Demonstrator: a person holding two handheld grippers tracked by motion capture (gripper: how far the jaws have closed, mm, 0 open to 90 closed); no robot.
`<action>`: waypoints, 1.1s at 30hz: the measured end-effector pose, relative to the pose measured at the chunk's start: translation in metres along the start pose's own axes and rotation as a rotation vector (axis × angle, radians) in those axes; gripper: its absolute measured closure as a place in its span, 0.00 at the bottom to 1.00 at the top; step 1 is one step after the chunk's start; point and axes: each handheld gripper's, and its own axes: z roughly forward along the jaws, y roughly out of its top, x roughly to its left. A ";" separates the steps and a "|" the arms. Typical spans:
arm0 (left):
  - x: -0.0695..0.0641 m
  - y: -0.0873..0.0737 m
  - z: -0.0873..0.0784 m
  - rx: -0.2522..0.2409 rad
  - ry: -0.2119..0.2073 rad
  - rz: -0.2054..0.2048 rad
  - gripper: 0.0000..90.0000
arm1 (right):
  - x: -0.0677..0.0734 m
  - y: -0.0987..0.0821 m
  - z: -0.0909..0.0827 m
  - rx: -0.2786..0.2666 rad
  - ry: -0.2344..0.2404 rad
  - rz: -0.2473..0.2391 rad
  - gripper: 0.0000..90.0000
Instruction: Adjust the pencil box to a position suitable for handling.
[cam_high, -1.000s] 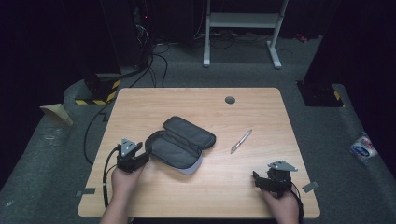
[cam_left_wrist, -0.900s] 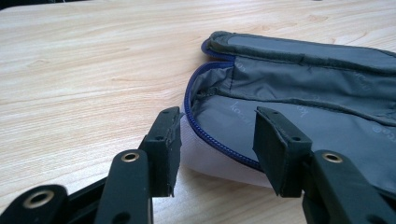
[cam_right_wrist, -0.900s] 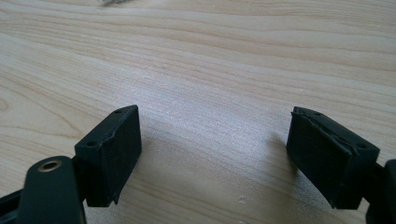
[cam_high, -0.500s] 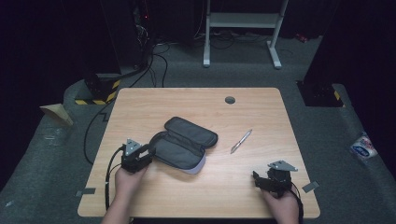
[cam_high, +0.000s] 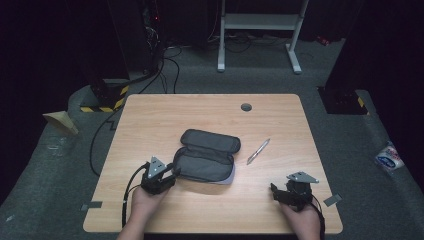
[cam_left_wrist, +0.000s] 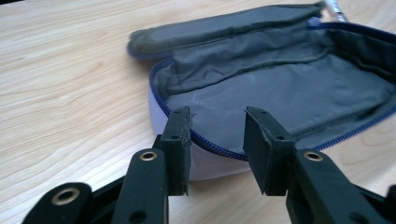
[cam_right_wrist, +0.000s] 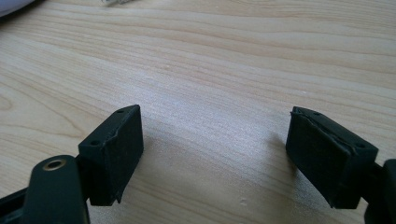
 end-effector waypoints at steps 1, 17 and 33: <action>-0.007 0.001 0.001 0.003 -0.017 0.013 0.69 | 0.000 0.000 0.000 0.000 0.001 0.000 0.21; -0.027 0.004 0.005 0.008 -0.051 0.068 0.69 | 0.000 0.001 0.001 -0.001 0.003 -0.001 0.22; -0.021 0.006 -0.001 -0.035 0.008 0.042 0.63 | 0.000 0.001 0.001 0.000 0.004 0.000 0.22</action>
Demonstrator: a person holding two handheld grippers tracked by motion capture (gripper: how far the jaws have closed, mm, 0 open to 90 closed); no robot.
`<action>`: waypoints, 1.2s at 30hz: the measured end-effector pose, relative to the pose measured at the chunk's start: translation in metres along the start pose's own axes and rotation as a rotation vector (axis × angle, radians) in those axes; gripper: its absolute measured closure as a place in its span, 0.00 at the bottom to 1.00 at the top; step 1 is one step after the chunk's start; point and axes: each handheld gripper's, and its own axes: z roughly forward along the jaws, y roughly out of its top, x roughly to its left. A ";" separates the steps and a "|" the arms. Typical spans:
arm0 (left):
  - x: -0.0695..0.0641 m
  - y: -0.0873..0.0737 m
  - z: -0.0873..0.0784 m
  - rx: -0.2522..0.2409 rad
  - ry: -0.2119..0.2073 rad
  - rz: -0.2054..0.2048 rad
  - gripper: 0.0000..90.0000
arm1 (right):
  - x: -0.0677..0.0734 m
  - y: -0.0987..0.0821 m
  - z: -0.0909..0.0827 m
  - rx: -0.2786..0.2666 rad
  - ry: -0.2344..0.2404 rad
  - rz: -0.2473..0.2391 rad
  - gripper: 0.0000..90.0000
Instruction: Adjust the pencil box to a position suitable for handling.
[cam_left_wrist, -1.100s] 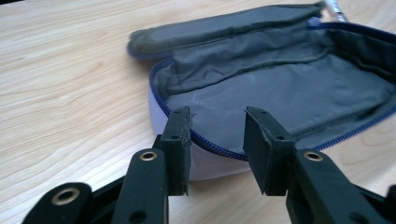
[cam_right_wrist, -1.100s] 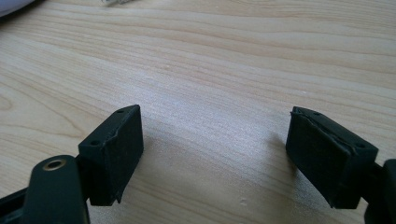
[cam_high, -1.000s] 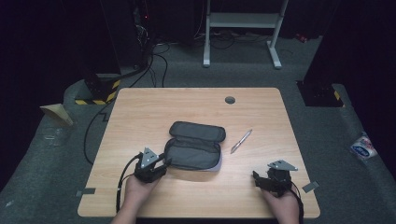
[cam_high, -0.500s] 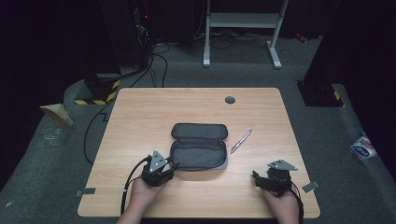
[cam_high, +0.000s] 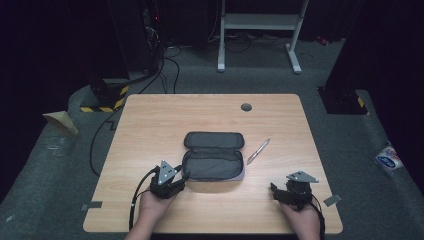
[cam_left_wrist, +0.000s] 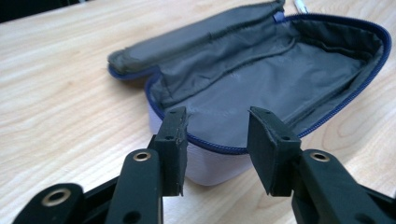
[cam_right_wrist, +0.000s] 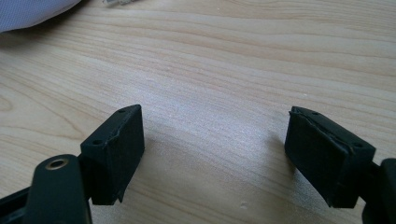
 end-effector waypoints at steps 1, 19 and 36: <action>0.002 0.000 -0.001 -0.004 0.000 -0.014 0.63 | 0.000 0.000 0.000 -0.001 -0.001 0.000 0.22; 0.016 -0.010 0.007 0.040 0.078 -0.062 0.71 | 0.000 0.000 0.000 -0.004 -0.003 -0.004 0.22; 0.021 -0.011 0.004 0.023 0.064 -0.079 0.68 | 0.000 0.000 0.000 -0.005 -0.004 -0.004 0.22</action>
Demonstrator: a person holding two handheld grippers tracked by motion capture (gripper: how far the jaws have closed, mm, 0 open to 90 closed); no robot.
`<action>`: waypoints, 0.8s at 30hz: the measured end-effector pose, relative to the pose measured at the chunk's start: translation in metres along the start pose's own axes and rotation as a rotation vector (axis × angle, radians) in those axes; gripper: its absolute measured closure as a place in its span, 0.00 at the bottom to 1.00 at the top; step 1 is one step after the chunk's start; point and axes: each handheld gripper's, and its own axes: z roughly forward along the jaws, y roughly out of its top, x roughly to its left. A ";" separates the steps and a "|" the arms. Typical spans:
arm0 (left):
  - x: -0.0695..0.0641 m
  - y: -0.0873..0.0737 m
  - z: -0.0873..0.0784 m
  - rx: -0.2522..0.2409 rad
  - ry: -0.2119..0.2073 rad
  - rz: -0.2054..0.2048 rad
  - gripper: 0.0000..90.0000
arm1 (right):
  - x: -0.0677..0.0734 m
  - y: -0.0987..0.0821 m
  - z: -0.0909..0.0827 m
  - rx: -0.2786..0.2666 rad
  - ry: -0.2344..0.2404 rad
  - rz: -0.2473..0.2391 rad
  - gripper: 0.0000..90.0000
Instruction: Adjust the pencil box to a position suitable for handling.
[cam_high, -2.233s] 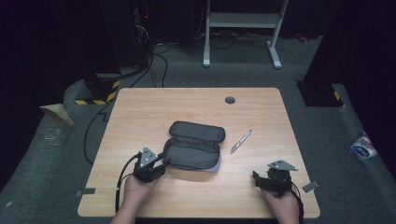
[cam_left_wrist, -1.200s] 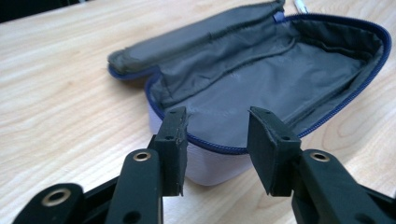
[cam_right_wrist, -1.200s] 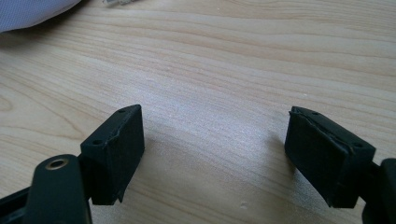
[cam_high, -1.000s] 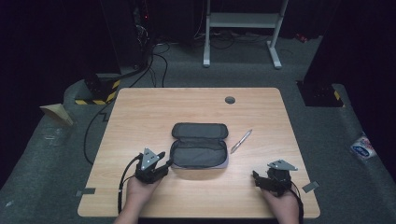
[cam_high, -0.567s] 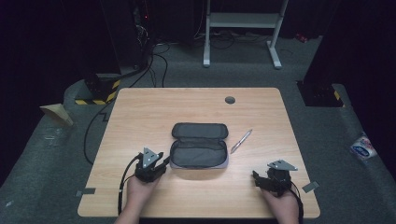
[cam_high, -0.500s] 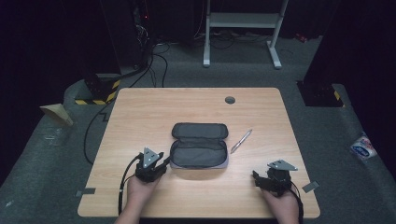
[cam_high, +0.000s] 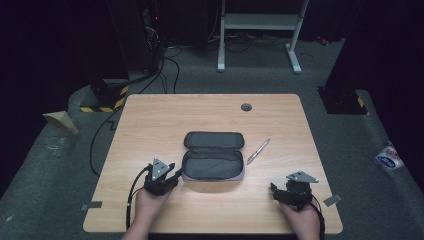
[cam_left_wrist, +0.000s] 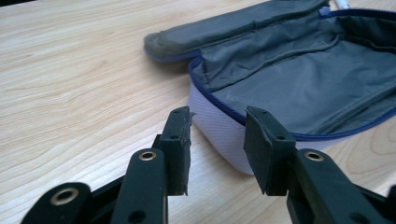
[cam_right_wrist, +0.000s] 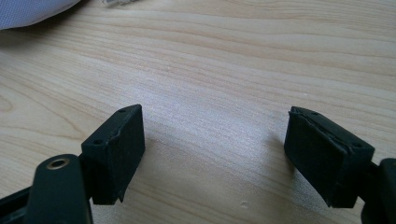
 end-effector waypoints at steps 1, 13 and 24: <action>0.003 0.000 -0.001 0.000 0.011 0.000 0.67 | 0.000 0.000 0.000 0.000 0.000 0.000 0.22; 0.063 -0.036 -0.016 0.215 0.120 -0.092 0.49 | 0.000 0.000 0.000 0.005 0.006 -0.001 0.21; 0.058 -0.043 -0.016 0.191 0.116 -0.083 0.29 | 0.011 0.002 -0.005 -0.036 0.025 -0.016 0.32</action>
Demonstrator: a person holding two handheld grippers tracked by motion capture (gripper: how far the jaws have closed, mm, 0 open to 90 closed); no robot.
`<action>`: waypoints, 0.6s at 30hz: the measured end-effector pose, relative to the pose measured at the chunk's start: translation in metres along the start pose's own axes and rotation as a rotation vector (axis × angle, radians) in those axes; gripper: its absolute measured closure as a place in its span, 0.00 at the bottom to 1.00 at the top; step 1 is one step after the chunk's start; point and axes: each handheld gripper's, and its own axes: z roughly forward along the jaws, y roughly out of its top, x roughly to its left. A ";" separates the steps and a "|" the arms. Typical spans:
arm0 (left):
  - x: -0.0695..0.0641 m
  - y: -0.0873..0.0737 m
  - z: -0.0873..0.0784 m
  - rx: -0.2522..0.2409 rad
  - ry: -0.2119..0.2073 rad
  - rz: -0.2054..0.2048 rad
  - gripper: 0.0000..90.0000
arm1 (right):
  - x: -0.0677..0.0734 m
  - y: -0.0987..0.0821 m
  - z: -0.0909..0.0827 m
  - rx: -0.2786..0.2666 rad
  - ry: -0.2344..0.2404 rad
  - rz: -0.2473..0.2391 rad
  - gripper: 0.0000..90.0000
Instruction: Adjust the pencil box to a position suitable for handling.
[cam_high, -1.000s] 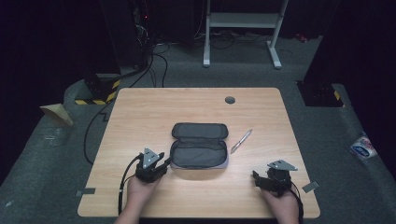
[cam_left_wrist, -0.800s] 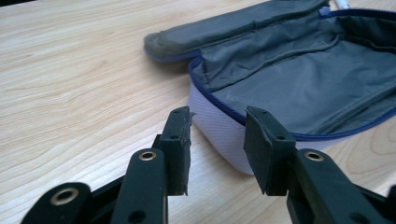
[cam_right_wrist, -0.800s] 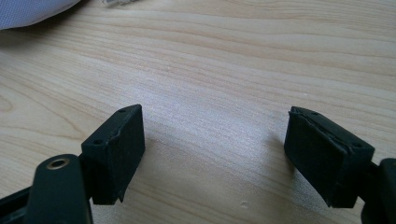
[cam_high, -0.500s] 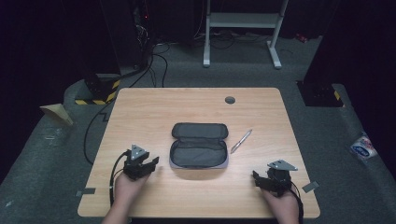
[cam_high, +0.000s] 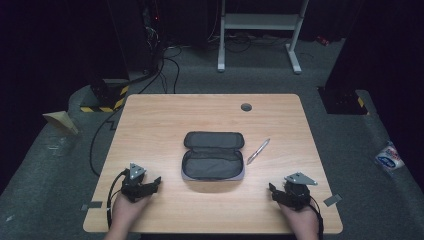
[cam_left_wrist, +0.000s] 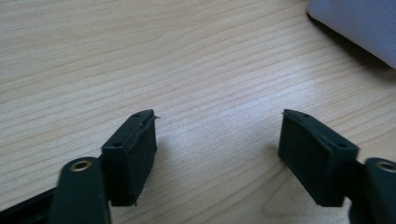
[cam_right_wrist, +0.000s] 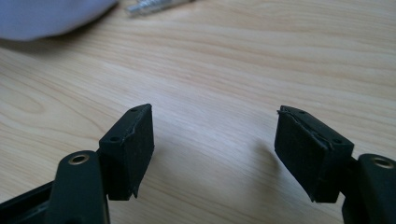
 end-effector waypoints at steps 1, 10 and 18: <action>0.001 0.000 0.000 -0.002 -0.002 -0.003 0.28 | 0.003 0.002 0.000 -0.005 -0.003 -0.002 0.32; 0.002 0.000 0.001 0.002 -0.010 -0.006 0.26 | 0.022 0.039 0.016 -0.015 0.001 0.009 0.38; 0.003 0.001 0.002 0.003 -0.009 0.004 0.26 | 0.024 0.075 0.045 -0.022 0.016 0.077 0.44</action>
